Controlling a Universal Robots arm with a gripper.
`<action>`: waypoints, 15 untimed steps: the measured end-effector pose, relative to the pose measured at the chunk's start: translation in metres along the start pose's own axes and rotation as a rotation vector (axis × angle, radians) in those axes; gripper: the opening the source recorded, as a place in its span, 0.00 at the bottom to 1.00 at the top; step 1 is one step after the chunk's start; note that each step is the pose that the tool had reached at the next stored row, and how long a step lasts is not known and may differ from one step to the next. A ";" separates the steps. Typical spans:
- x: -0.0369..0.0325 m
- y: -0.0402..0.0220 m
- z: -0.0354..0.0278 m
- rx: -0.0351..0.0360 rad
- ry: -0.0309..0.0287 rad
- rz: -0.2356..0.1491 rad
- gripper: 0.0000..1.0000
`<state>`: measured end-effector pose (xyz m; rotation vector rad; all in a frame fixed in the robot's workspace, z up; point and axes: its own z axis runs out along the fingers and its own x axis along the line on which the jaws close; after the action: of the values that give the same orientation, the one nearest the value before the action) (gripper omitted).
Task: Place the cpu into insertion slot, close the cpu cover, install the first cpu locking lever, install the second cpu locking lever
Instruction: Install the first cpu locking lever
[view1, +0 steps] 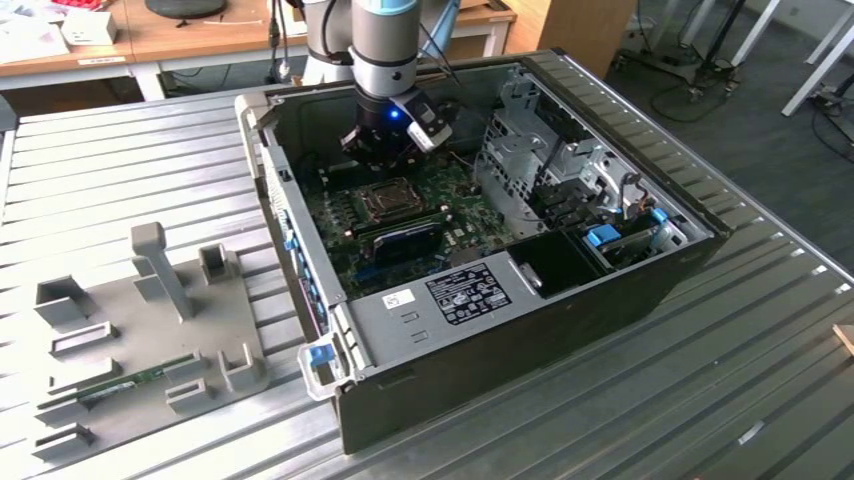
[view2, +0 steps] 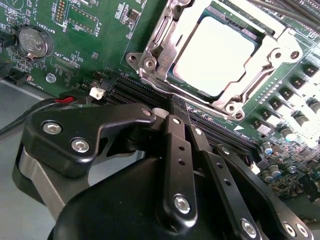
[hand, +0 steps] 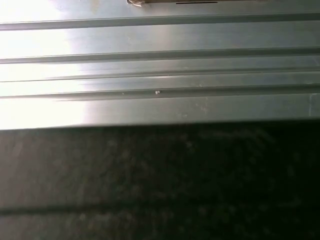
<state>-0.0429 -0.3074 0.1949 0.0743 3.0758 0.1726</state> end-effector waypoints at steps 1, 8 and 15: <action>0.0000 0.0000 0.0002 0.0001 0.0001 0.000 0.10; 0.0000 -0.0001 0.0011 -0.0002 -0.0002 0.000 0.10; 0.0000 -0.0001 0.0012 -0.0002 -0.0002 0.000 0.10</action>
<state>-0.0428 -0.3073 0.1937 0.0743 3.0756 0.1730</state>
